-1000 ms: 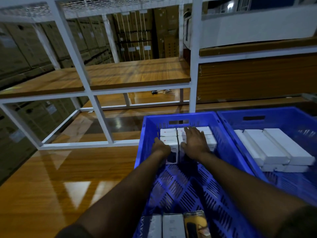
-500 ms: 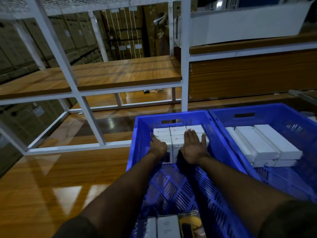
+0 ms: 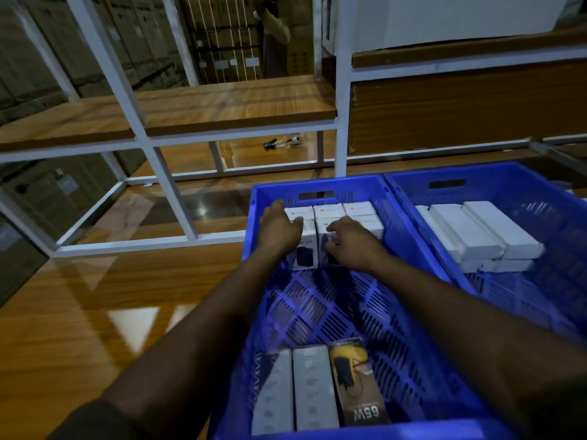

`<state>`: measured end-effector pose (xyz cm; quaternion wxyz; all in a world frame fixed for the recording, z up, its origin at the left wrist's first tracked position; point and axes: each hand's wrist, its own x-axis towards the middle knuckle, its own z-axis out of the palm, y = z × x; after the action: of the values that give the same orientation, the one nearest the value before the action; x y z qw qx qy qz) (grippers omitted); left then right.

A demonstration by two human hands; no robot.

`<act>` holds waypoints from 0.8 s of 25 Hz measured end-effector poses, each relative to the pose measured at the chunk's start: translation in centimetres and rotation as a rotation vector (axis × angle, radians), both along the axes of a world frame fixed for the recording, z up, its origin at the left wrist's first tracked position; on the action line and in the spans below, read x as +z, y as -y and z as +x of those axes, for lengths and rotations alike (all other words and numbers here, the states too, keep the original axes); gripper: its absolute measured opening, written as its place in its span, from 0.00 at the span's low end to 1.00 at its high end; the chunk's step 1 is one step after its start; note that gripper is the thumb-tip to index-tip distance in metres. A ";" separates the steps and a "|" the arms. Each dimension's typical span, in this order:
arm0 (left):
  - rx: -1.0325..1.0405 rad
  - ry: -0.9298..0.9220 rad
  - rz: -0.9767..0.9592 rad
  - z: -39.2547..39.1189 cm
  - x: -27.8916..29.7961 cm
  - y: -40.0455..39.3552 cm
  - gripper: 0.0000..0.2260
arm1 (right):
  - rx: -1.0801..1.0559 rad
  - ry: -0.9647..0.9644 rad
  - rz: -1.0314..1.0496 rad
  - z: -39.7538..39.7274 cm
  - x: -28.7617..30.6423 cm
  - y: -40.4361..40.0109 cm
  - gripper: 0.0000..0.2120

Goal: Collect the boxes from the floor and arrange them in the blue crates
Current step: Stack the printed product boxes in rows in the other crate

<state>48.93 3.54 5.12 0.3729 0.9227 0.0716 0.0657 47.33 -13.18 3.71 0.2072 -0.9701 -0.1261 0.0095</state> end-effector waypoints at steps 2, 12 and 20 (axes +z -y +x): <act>-0.081 -0.035 0.000 -2.4 0.6 -0.7 0.23 | 0.088 -0.177 -0.080 -2.0 0.5 0.2 0.14; -0.331 0.123 -0.047 -11.6 0.6 -3.9 0.08 | 0.457 -0.735 -0.124 -9.5 -0.5 0.0 0.12; -0.342 0.193 0.051 -12.1 -0.3 -3.9 0.08 | 0.257 -0.746 -0.309 -9.5 -1.0 0.2 0.17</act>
<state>36.78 7.45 4.78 0.3601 0.9201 -0.1240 0.0915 37.81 -13.34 2.70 0.0879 -0.8962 -0.1596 0.4044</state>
